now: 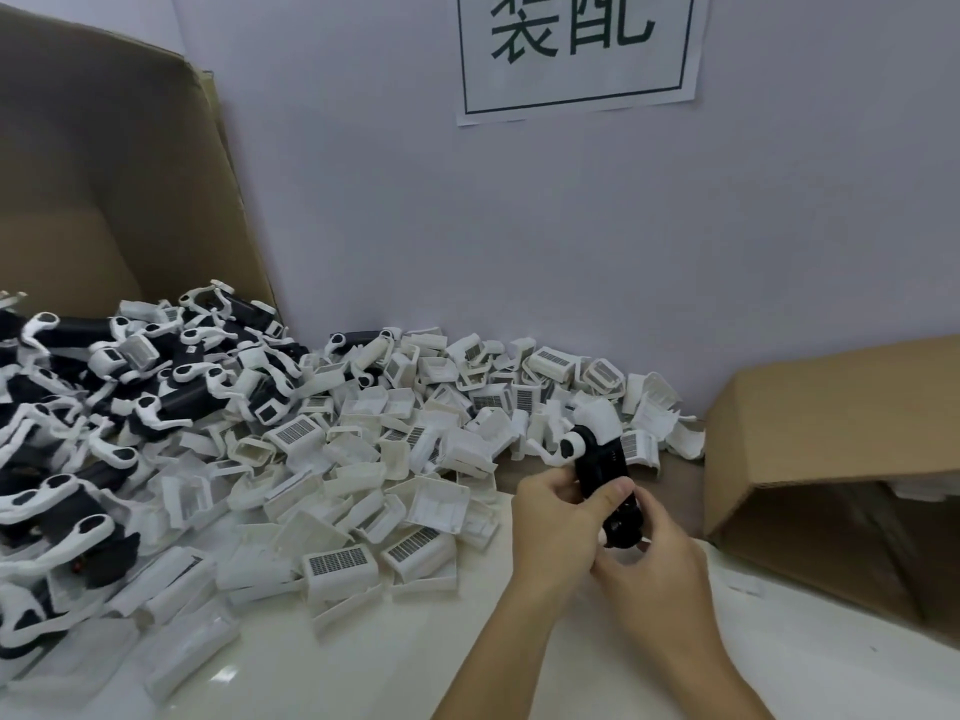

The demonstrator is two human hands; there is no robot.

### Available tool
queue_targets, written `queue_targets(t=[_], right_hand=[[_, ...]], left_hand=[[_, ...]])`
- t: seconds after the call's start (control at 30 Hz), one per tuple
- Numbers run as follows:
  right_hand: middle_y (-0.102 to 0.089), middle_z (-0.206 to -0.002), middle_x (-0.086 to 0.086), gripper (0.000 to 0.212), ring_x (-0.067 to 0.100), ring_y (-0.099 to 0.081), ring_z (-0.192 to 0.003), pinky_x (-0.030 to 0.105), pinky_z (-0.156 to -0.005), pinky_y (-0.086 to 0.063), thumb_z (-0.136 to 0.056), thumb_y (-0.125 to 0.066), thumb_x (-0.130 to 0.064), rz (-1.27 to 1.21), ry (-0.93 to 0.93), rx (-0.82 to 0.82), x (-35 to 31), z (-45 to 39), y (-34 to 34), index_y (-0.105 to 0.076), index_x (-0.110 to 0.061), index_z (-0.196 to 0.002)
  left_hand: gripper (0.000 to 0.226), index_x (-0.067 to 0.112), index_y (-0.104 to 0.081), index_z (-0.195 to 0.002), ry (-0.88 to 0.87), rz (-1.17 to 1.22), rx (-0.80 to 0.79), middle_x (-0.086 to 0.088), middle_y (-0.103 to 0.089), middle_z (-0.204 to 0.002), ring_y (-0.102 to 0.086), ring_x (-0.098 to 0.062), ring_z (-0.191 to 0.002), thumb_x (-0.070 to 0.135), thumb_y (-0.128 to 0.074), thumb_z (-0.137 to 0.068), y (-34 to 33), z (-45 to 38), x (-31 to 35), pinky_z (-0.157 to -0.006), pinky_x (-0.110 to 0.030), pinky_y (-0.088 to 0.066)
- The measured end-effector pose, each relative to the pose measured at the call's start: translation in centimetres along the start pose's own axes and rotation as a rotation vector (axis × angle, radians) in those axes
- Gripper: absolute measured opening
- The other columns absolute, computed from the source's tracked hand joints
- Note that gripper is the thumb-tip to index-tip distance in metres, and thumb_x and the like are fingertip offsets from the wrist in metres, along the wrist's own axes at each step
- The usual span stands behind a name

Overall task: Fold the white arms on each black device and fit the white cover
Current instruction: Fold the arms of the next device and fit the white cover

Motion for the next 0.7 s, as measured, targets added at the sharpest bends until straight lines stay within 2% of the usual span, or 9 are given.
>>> queue_targets(t=[0.1,0.17,0.3,0.4,0.57,0.63,0.7], right_hand=[[-0.071,-0.083,-0.021,0.036,-0.013,-0.061,-0.085,0.006,-0.064,-0.044,-0.071,-0.079,-0.027,0.0,-0.005,0.029,0.2,0.0,0.2,-0.059,-0.048,-0.091],[-0.069,-0.081,-0.02,0.033,-0.008,-0.063,-0.081,0.011,-0.063,-0.045,-0.069,-0.081,-0.029,0.012,-0.02,0.026,0.4,0.1,0.2,-0.058,-0.042,-0.089],[-0.065,-0.084,-0.02,0.043,-0.002,-0.059,-0.082,0.02,-0.068,-0.044,-0.07,-0.083,-0.028,0.061,-0.036,0.034,0.6,0.0,0.1,-0.054,-0.035,-0.101],[-0.062,-0.085,-0.02,0.045,0.01,-0.062,-0.085,0.028,-0.071,-0.047,-0.071,-0.083,-0.025,0.074,-0.047,0.022,0.8,-0.1,0.0,-0.052,-0.032,-0.102],[-0.065,-0.085,-0.016,0.043,0.013,-0.066,-0.086,0.031,-0.074,-0.051,-0.071,-0.084,-0.023,0.075,-0.054,0.012,1.0,-0.2,0.1,-0.057,-0.029,-0.104],[-0.067,-0.083,-0.016,0.042,0.009,-0.067,-0.087,0.027,-0.073,-0.051,-0.071,-0.083,-0.02,0.038,-0.032,0.014,1.1,-0.2,0.0,-0.058,-0.032,-0.103],[-0.071,-0.086,-0.021,0.043,-0.004,-0.065,-0.09,0.012,-0.07,-0.048,-0.074,-0.082,-0.017,-0.024,0.009,-0.009,0.9,-0.2,0.0,-0.057,-0.043,-0.099]], left_hand=[[0.012,0.018,-0.077,-0.096,-0.018,-0.027,-0.032,0.005,-0.078,-0.085,-0.074,-0.006,-0.082,0.016,-0.079,-0.084,-0.2,0.0,-0.1,-0.067,-0.009,-0.051],[0.009,0.02,-0.077,-0.094,-0.012,-0.04,-0.03,0.004,-0.078,-0.085,-0.074,-0.006,-0.082,0.017,-0.078,-0.085,-0.1,-0.1,-0.2,-0.066,-0.009,-0.05],[0.009,0.019,-0.077,-0.094,-0.003,-0.051,-0.028,0.004,-0.078,-0.084,-0.074,-0.006,-0.081,0.018,-0.078,-0.085,0.1,-0.2,-0.5,-0.065,-0.008,-0.049],[0.011,0.019,-0.077,-0.095,0.0,-0.068,-0.027,0.004,-0.078,-0.084,-0.074,-0.007,-0.082,0.018,-0.078,-0.084,0.1,-0.3,-0.7,-0.067,-0.009,-0.05],[0.014,0.016,-0.077,-0.098,-0.009,-0.117,-0.015,0.003,-0.078,-0.085,-0.074,-0.008,-0.083,0.019,-0.078,-0.084,0.0,-0.4,-0.9,-0.068,-0.012,-0.052],[0.013,0.016,-0.076,-0.099,-0.022,-0.134,-0.005,0.004,-0.078,-0.086,-0.073,-0.007,-0.081,0.019,-0.076,-0.086,0.0,-0.4,-0.8,-0.066,-0.011,-0.051],[0.011,0.016,-0.075,-0.1,-0.05,-0.121,0.002,0.004,-0.078,-0.088,-0.073,-0.006,-0.082,0.016,-0.073,-0.089,0.0,-0.6,-0.7,-0.067,-0.011,-0.052]])
Point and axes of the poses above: each hand's wrist, its own z-axis away from the middle knuckle, its own y-axis out of the back of the hand, x = y × z, the point moved 1 cm from there along -z, towards the middle knuckle
